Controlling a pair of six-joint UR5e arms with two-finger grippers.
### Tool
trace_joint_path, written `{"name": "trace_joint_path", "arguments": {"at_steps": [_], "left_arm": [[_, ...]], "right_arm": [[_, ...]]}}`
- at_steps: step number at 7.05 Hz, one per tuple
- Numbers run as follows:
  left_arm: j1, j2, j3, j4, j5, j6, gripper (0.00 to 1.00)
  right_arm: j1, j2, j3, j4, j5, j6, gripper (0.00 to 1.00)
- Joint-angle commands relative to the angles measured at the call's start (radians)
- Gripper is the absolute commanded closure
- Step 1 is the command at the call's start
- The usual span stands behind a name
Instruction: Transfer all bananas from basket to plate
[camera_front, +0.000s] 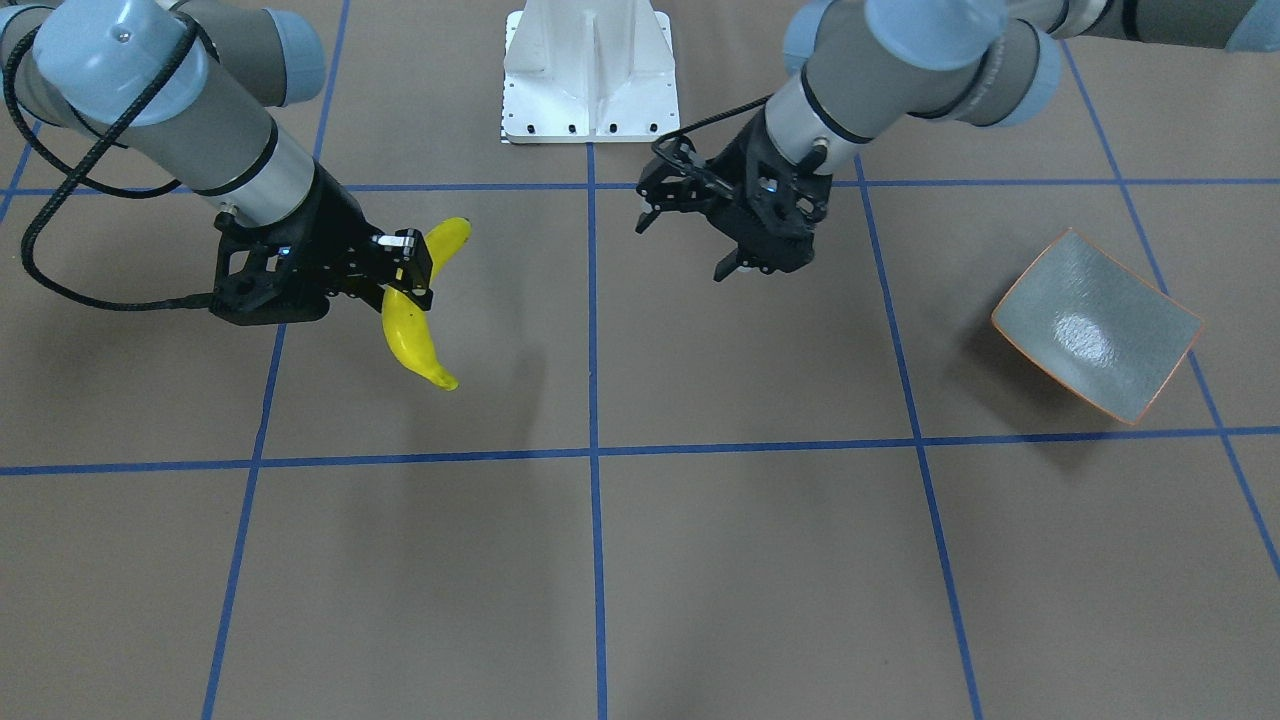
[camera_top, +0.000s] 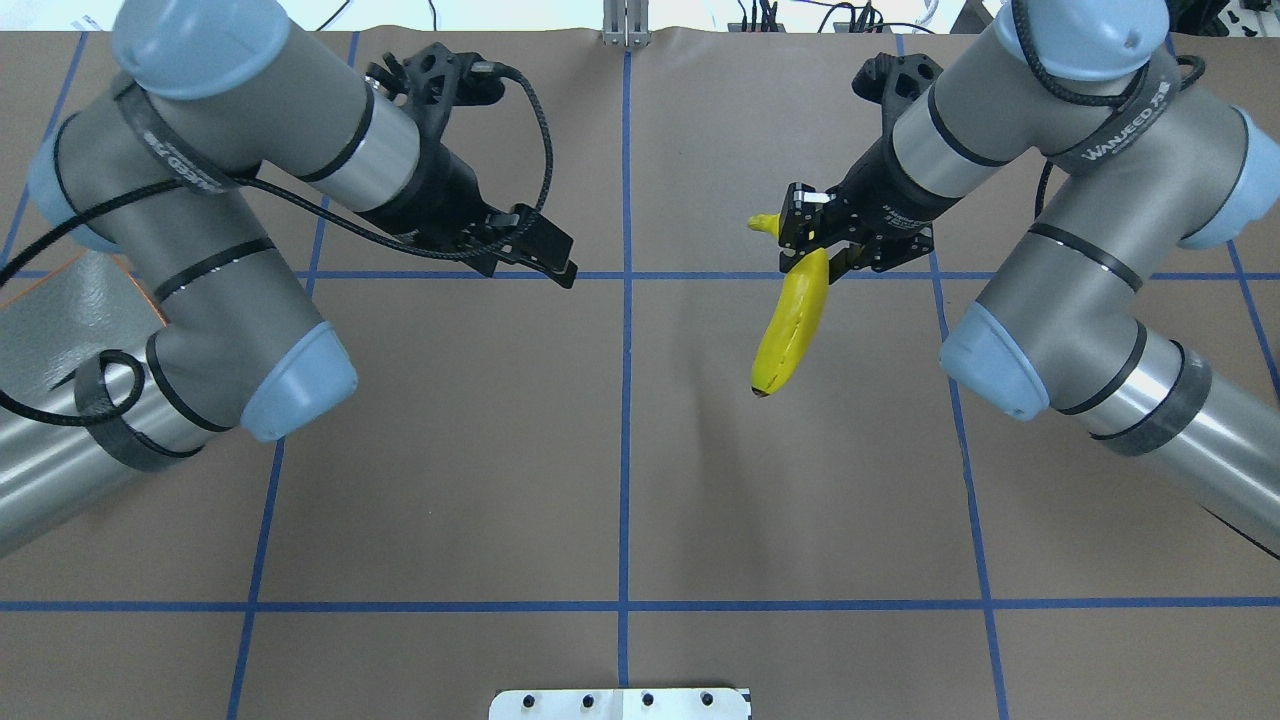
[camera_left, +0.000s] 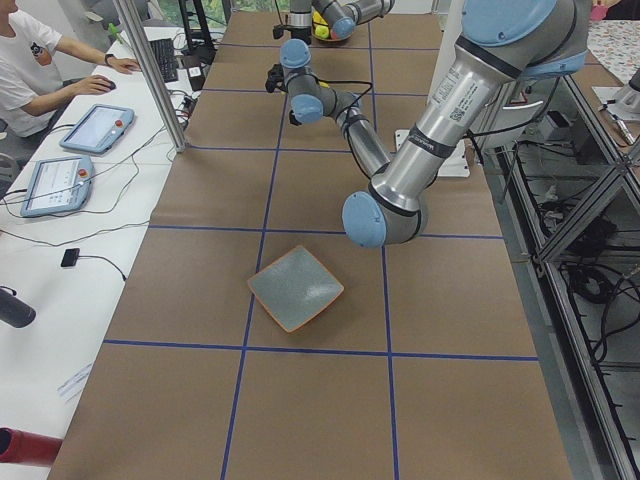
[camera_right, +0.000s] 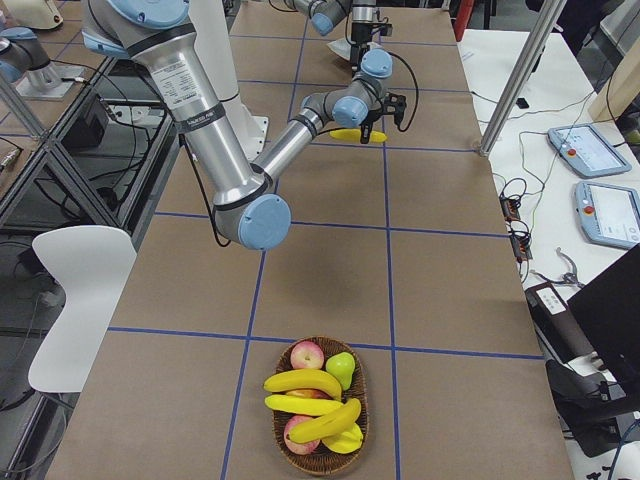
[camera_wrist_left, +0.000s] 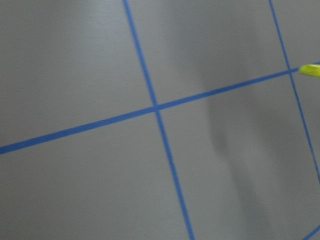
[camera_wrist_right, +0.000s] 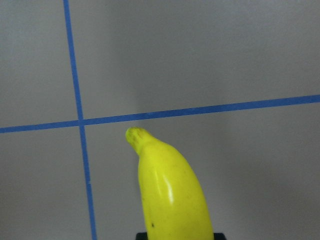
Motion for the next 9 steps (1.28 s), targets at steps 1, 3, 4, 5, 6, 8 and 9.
{"name": "trace_joint_path", "arguments": {"at_steps": [1, 3, 4, 5, 6, 8, 9], "left_arm": [[0.099, -0.032, 0.007, -0.074, 0.033, -0.004, 0.01], [0.153, -0.072, 0.012, -0.079, 0.103, -0.016, 0.01], [0.178, -0.081, 0.015, -0.081, 0.143, -0.024, 0.01], [0.187, -0.098, 0.031, -0.081, 0.146, -0.025, 0.01], [0.192, -0.12, 0.057, -0.082, 0.146, -0.025, 0.01], [0.195, -0.143, 0.084, -0.082, 0.148, -0.025, 0.01], [0.211, -0.146, 0.085, -0.082, 0.191, -0.025, 0.01]], "right_arm": [[-0.03, 0.005, -0.002, 0.04, -0.016, 0.05, 1.0], [-0.041, 0.007, 0.0, 0.074, -0.016, 0.049, 1.0], [-0.047, 0.007, -0.002, 0.121, -0.016, 0.05, 1.0], [-0.048, 0.007, -0.002, 0.144, -0.014, 0.052, 1.0], [-0.051, 0.008, 0.001, 0.165, -0.011, 0.053, 1.0], [-0.062, 0.013, 0.004, 0.19, -0.007, 0.072, 1.0], [-0.067, 0.031, 0.001, 0.189, -0.007, 0.082, 1.0]]}}
